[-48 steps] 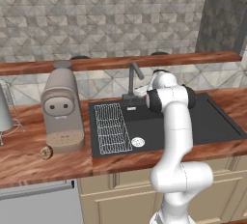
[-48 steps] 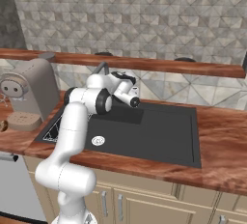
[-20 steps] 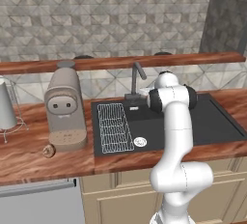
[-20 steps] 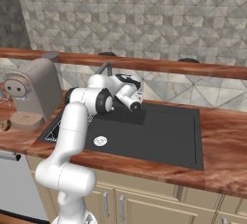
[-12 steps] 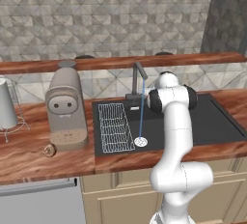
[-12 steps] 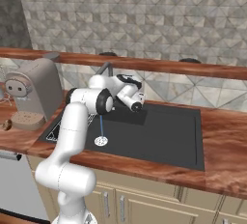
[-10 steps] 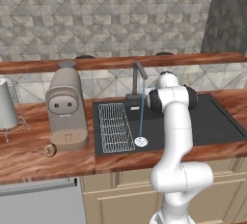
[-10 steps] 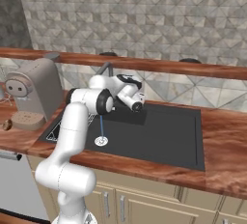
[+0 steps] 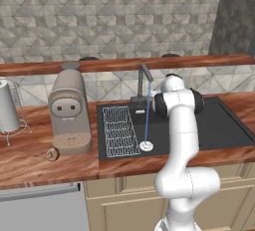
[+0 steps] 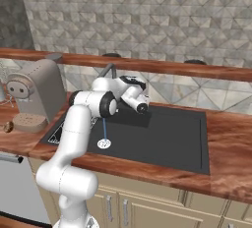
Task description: Turn on the sink faucet. Then move the mushroom from the counter to the sink. Turn off the sink. Move the vegetable from the sink to the pot next to the stove. Finally move the pot to the rear left burner.
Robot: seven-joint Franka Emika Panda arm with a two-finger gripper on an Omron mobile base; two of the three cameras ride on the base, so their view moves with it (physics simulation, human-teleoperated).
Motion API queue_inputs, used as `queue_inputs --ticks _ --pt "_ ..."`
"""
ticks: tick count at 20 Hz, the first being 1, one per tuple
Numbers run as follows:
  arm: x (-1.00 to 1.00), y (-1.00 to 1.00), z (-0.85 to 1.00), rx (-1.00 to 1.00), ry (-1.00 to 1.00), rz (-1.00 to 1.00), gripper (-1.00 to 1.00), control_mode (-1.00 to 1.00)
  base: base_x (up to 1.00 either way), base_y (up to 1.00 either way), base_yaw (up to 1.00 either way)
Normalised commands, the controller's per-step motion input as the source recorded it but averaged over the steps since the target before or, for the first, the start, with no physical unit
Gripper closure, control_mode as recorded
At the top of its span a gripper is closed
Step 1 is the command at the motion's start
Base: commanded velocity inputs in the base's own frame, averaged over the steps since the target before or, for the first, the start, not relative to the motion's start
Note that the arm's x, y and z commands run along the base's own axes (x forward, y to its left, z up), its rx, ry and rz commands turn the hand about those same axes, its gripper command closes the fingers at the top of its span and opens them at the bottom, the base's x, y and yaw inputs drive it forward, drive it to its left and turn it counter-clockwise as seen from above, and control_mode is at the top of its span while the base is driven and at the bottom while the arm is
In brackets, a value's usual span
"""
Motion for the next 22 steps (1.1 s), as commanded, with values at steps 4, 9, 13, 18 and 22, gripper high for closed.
queue_inputs --ticks 4,9,13,18,22 --pt "-0.12 -0.33 -0.11 0.05 0.0 -0.01 -1.0 -1.0 0.0 0.0 0.0" --pt "-0.5 -0.28 0.03 0.04 -0.03 -0.01 -1.0 -1.0 0.0 0.0 0.0" --pt "-0.72 -0.2 0.23 0.03 -0.06 -0.05 -1.0 -1.0 0.0 0.0 0.0" --pt "-0.77 -0.26 0.26 0.01 -0.04 -0.05 -1.0 -1.0 0.0 0.0 0.0" --pt "-0.76 -0.14 0.41 0.0 -0.08 -0.01 -1.0 -1.0 0.0 0.0 0.0"
